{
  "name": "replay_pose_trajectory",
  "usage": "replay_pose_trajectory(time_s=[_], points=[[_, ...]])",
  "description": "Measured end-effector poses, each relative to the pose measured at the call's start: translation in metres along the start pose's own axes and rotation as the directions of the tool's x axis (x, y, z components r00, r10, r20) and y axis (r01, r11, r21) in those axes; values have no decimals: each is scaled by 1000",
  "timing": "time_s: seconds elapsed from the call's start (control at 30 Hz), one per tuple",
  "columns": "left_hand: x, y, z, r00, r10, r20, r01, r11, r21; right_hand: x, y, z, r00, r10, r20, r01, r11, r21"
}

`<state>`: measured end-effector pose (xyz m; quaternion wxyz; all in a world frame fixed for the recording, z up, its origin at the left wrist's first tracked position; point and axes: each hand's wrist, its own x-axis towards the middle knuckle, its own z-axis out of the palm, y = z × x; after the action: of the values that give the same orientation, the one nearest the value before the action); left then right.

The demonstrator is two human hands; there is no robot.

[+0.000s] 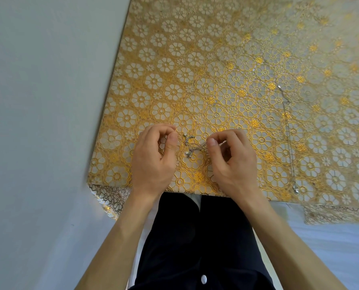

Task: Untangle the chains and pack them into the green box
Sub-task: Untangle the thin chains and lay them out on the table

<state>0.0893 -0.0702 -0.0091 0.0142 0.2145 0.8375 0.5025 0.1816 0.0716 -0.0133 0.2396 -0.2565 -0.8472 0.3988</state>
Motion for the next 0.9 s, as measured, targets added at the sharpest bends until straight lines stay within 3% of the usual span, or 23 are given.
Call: replay_pose_trajectory(time_s=[0.47,0.9], points=[[0,11,-8,990,-123,-62,100,953,-284,0,-1,-2,994,100,39,-103,991,83],[0,7,-9,987,-114,-110,82,963,-257,0,2,0,993,114,-24,-109,985,132]])
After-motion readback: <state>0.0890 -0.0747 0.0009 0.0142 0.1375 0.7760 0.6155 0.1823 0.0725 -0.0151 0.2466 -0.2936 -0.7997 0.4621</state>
